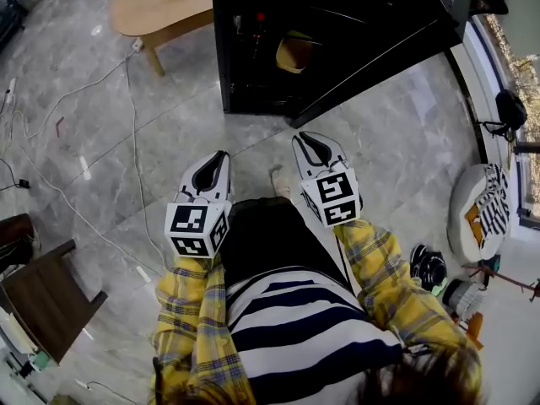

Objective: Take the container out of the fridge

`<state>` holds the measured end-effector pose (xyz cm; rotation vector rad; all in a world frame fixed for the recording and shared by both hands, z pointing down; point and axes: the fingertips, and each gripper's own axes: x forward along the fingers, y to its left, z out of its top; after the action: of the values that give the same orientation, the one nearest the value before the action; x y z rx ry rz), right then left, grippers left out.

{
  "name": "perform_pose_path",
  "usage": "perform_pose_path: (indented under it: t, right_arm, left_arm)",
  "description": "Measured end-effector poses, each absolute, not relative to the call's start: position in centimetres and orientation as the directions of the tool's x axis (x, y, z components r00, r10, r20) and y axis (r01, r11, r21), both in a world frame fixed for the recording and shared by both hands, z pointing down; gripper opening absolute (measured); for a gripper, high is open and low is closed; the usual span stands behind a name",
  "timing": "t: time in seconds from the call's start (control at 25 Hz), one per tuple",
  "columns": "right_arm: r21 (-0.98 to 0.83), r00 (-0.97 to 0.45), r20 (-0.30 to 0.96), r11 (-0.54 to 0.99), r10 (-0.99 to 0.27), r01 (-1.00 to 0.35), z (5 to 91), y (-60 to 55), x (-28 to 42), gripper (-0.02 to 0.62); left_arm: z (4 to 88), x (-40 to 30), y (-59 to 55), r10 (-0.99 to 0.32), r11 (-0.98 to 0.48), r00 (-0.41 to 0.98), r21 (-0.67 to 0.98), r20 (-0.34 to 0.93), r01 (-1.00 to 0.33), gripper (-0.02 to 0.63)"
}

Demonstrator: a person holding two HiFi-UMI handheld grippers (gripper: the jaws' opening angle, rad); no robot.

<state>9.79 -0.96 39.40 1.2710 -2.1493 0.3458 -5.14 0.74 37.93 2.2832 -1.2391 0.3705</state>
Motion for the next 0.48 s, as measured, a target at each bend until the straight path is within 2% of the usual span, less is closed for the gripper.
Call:
perform_pose_path:
  t: [0.12, 0.2, 0.48]
  right_arm:
    - [0.099, -0.371, 0.622, 0.539, -0.690, -0.837, 40.2, -2.8, 10.0, 0.040]
    - [0.104, -0.387, 0.635, 0.571, -0.668, -0.815, 41.0, -3.8, 10.3, 0.071]
    - [0.156, -0.398, 0.676, 0.647, -0.621, -0.746, 44.9, -8.1, 11.7, 0.089]
  left_arm:
    - [39.0, -4.6, 0.0, -0.709, -0.425, 0.522, 0.302, 0.475, -0.853, 0.034]
    - [39.6, -4.2, -0.3, -0.721, -0.395, 0.497, 0.303, 0.482, -0.867, 0.034]
    - [42.2, -3.0, -2.1, -0.747, -0.316, 0.427, 0.293, 0.509, -0.903, 0.034]
